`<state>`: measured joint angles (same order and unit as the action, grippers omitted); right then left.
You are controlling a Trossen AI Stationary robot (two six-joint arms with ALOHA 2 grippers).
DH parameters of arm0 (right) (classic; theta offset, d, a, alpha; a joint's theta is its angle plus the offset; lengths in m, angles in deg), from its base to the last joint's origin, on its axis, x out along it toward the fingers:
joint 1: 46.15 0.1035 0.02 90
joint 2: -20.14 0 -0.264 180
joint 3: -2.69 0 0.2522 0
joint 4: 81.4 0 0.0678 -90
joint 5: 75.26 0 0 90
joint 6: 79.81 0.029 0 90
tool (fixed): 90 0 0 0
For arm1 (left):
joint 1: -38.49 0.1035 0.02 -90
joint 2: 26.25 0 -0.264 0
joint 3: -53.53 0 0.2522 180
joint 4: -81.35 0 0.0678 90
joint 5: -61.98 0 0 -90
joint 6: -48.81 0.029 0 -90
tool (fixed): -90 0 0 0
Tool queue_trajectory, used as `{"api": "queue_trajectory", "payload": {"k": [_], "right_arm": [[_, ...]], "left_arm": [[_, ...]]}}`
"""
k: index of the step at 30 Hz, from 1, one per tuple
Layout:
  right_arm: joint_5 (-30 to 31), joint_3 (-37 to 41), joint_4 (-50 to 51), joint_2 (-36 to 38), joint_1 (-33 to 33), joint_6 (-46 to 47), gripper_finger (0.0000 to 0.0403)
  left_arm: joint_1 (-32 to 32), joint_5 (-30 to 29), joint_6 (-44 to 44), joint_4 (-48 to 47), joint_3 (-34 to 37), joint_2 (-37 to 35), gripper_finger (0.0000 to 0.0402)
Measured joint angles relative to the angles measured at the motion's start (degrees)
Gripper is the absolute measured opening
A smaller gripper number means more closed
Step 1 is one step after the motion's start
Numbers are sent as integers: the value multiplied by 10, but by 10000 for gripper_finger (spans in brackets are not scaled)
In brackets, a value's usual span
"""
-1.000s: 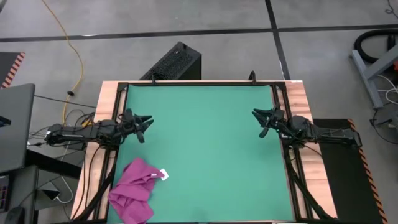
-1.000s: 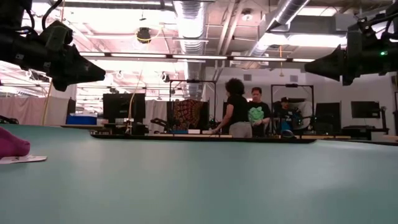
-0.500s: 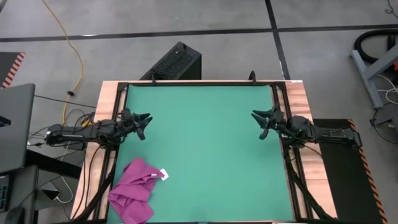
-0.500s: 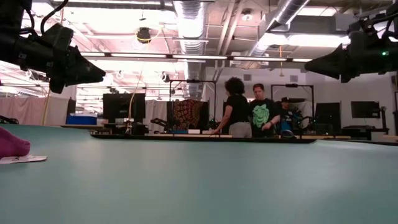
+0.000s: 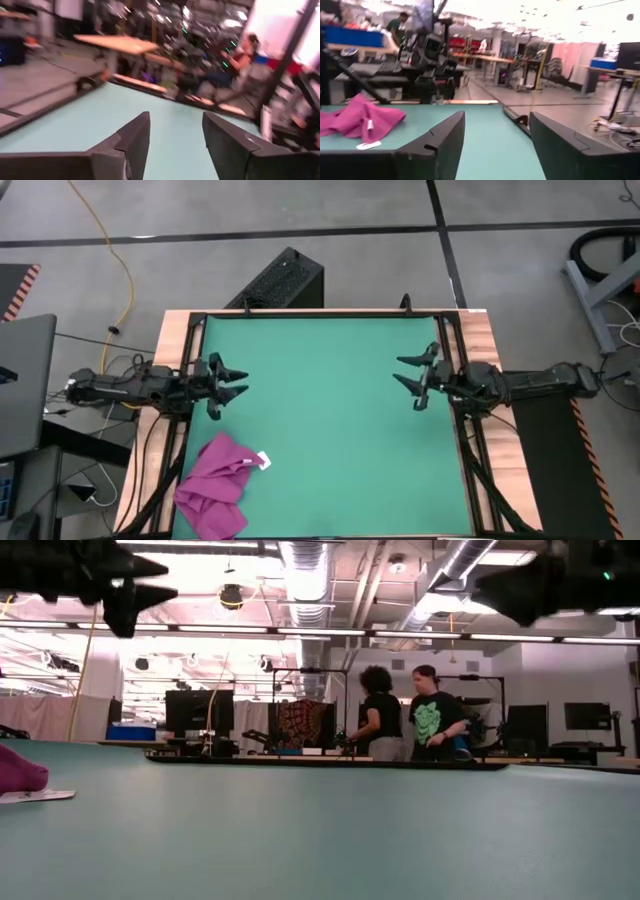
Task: Roll towel
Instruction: Fold the violet towel
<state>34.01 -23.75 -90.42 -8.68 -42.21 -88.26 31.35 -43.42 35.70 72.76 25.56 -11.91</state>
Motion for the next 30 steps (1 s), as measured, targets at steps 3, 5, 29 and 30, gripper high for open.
{"api": "queue_trajectory", "payload": {"k": [3, 5, 29, 30], "right_arm": [[0, -64, -1, -107, 26, 0, 254], [-1, -110, -1, -182, 42, -2, 254], [-137, -756, 10, -979, 114, -180, 254], [-141, -785, 16, -998, 116, -180, 254]], "left_arm": [[-20, 10, -35, -112, -84, 73, 188], [-33, 13, -61, -204, -148, 127, 190], [-158, -124, -29, -517, -521, 294, 190], [-158, -127, -26, -519, -521, 294, 190]]}}
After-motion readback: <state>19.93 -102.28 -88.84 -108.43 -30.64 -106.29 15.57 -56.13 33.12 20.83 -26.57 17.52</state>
